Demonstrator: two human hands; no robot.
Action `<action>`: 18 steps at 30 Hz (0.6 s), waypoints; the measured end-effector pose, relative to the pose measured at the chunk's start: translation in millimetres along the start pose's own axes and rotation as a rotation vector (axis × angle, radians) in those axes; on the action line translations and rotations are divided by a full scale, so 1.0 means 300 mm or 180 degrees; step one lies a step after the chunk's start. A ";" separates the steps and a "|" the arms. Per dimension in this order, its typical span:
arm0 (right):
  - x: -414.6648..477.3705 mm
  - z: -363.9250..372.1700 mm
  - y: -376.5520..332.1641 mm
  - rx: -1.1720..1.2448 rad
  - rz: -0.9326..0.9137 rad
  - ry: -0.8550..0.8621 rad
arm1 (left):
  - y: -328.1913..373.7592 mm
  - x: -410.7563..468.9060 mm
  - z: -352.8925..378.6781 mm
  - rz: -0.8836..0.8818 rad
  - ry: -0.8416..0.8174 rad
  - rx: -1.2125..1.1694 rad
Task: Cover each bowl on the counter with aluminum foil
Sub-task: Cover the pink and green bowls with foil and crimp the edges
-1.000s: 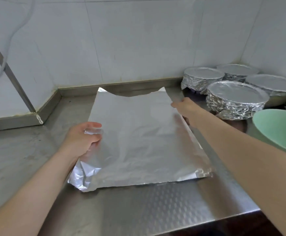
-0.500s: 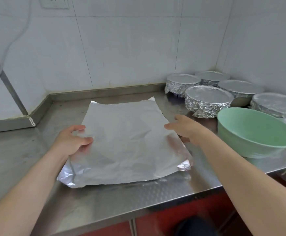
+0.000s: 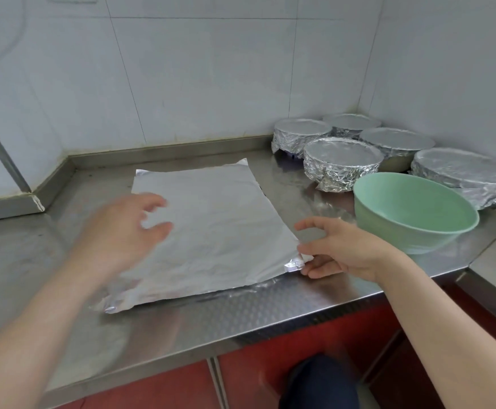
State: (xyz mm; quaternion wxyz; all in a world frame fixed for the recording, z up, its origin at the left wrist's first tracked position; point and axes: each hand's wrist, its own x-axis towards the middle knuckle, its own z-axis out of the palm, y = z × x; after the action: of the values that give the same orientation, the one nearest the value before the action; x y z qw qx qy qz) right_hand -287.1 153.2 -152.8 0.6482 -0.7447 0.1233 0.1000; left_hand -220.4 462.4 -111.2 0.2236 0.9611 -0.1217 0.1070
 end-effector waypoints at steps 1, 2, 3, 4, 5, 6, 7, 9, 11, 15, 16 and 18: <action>-0.005 0.002 0.002 0.0012 0.0001 -0.0034 | 0.076 -0.052 0.023 0.0425 -0.0164 -0.0274; -0.013 0.003 0.006 0.0027 -0.0006 -0.0072 | 0.154 -0.097 0.069 0.0842 -0.0349 -0.0356; -0.014 0.006 0.010 0.0038 -0.0015 -0.0111 | 0.218 -0.135 0.124 0.1256 -0.0466 -0.0244; -0.019 0.005 0.015 0.0044 -0.0025 -0.0133 | 0.268 -0.161 0.186 0.1556 -0.0501 -0.0065; -0.019 0.004 0.019 0.0060 -0.0044 -0.0140 | 0.299 -0.169 0.242 0.1714 -0.0454 0.0152; -0.017 0.006 0.021 0.0079 -0.0055 -0.0148 | 0.312 -0.167 0.282 0.1776 -0.0389 0.0328; -0.016 0.008 0.024 0.0103 -0.0055 -0.0154 | 0.318 -0.163 0.310 0.1849 -0.0273 0.0456; -0.021 0.001 0.024 0.0150 -0.0045 -0.0178 | 0.325 -0.148 0.353 0.2093 0.0065 0.0723; -0.020 -0.002 0.023 0.0211 -0.0012 -0.0208 | 0.316 -0.135 0.378 0.2294 0.0324 0.0836; -0.014 -0.002 0.021 0.0239 0.0013 -0.0254 | 0.303 -0.117 0.399 0.2373 0.0643 0.0774; -0.015 -0.004 0.024 0.0246 0.0025 -0.0234 | 0.304 -0.113 0.406 0.2415 0.0730 0.0790; -0.013 -0.003 0.026 0.0272 0.0038 -0.0215 | 0.307 -0.110 0.408 0.2453 0.0801 0.0735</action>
State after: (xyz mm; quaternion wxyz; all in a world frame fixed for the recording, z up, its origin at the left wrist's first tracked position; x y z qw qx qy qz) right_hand -293.3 151.6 -158.8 0.6826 -0.7118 0.1100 0.1237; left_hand -259.0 332.5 -189.9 0.0712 0.8435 -0.4312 0.3123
